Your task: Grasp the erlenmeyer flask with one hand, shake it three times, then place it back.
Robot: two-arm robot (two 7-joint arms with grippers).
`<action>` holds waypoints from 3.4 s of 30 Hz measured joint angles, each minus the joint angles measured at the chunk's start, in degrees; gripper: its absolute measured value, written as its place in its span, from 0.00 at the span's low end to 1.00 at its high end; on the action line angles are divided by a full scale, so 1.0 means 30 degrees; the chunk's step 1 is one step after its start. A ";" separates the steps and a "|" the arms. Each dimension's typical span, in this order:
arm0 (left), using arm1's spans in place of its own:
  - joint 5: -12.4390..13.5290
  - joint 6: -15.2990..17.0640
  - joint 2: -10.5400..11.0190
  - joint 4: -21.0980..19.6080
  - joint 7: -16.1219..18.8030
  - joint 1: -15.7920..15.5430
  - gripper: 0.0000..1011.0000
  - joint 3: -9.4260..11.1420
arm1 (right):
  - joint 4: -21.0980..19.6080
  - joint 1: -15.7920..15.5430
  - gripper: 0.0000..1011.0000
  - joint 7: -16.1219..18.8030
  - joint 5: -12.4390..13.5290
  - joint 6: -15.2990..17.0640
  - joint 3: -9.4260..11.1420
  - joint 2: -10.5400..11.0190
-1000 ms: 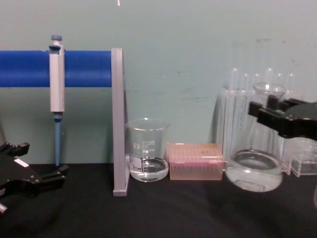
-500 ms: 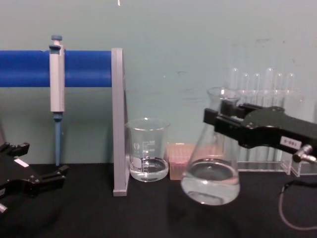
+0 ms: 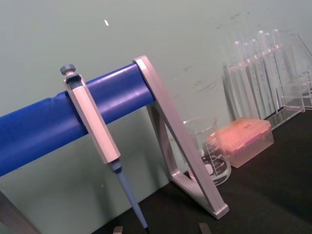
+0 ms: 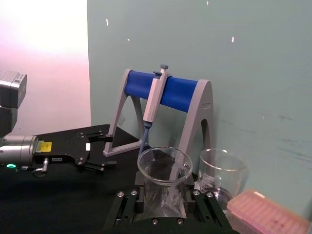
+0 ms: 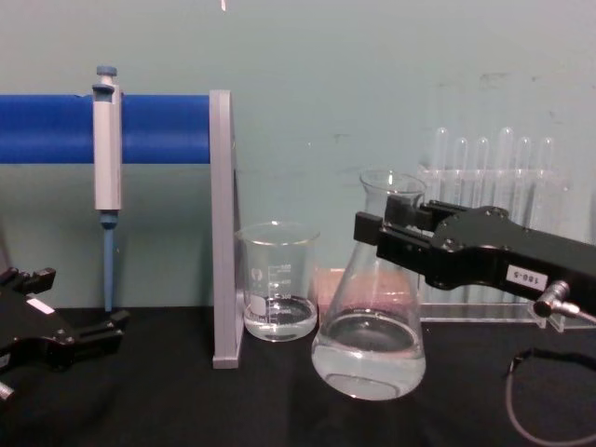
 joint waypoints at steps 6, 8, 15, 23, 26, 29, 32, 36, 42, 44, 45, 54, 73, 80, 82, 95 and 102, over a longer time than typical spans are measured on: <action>-0.0001 0.0000 0.0001 -0.0001 0.0000 0.0001 0.99 0.0000 | -0.0032 0.0016 0.45 -0.0017 0.0162 -0.0047 -0.0156 0.0129; -0.0001 0.0000 0.0001 0.0000 0.0000 0.0001 0.99 0.0000 | -0.0045 0.0032 0.45 -0.0036 0.0213 -0.0053 -0.0198 0.0169; -0.0001 0.0000 0.0001 -0.0001 0.0000 -0.0001 0.99 0.0001 | -0.0047 0.0072 0.45 -0.0111 0.0300 -0.0068 -0.0326 0.0215; -0.0001 0.0000 0.0001 0.0000 0.0000 0.0001 0.99 0.0001 | 0.0150 0.0200 0.45 -0.0132 0.0413 -0.0069 -0.0453 0.0208; -0.0001 0.0000 0.0001 -0.0001 0.0000 -0.0001 0.99 0.0001 | 0.0238 0.0245 0.45 -0.0126 0.0458 -0.0069 -0.0477 0.0194; -0.0001 0.0000 0.0001 0.0000 0.0000 0.0001 0.99 0.0001 | 0.0406 0.0321 0.45 -0.0094 0.0514 -0.0069 -0.0505 0.0172; -0.0001 0.0000 0.0001 0.0000 0.0000 0.0000 0.99 0.0001 | 0.0588 0.0415 0.45 -0.0068 0.0543 -0.0069 -0.0545 0.0143; -0.0001 0.0000 0.0001 0.0000 0.0000 0.0000 0.99 0.0001 | 0.0950 0.0576 0.45 -0.0023 0.0526 -0.0108 -0.0629 0.0102; 0.0000 -0.0001 0.0001 0.0000 0.0000 0.0001 0.99 0.0001 | 0.1551 0.0817 0.45 0.0081 0.0310 -0.0248 -0.0791 0.0034; -0.0002 0.0000 0.0001 0.0000 0.0000 -0.0001 0.99 0.0001 | 0.1888 0.0915 0.45 0.0134 0.0189 -0.0332 -0.0870 -0.0011; 0.0000 0.0000 0.0001 0.0001 0.0000 -0.0001 0.99 0.0001 | 0.1985 0.0945 0.45 0.0164 0.0156 -0.0356 -0.0895 -0.0018; -0.0001 0.0000 0.0001 0.0000 0.0000 0.0000 0.99 0.0001 | 0.2918 0.1238 0.45 0.0333 -0.0203 -0.0456 -0.1118 -0.0180; -0.0001 0.0000 0.0001 0.0001 0.0000 0.0000 0.99 0.0002 | 0.3373 0.1371 0.45 0.0433 -0.0535 -0.0083 -0.1353 -0.0299; -0.0001 0.0000 0.0001 0.0000 0.0000 0.0000 0.99 0.0000 | 0.3402 0.1384 0.45 0.0443 -0.0573 0.0049 -0.1382 -0.0294; -0.0001 0.0000 0.0001 0.0001 0.0000 0.0000 0.99 0.0001 | 0.3392 0.1383 0.45 0.0443 -0.0575 0.0065 -0.1385 -0.0287; -0.0001 0.0000 0.0001 0.0000 0.0000 0.0000 0.99 0.0001 | 0.3403 0.1367 0.45 0.0540 -0.0537 0.0157 -0.1418 -0.0261; 0.0000 0.0000 0.0001 0.0000 0.0000 0.0000 0.99 0.0001 | 0.3486 0.1402 0.45 0.0589 -0.0495 0.0350 -0.1486 -0.0246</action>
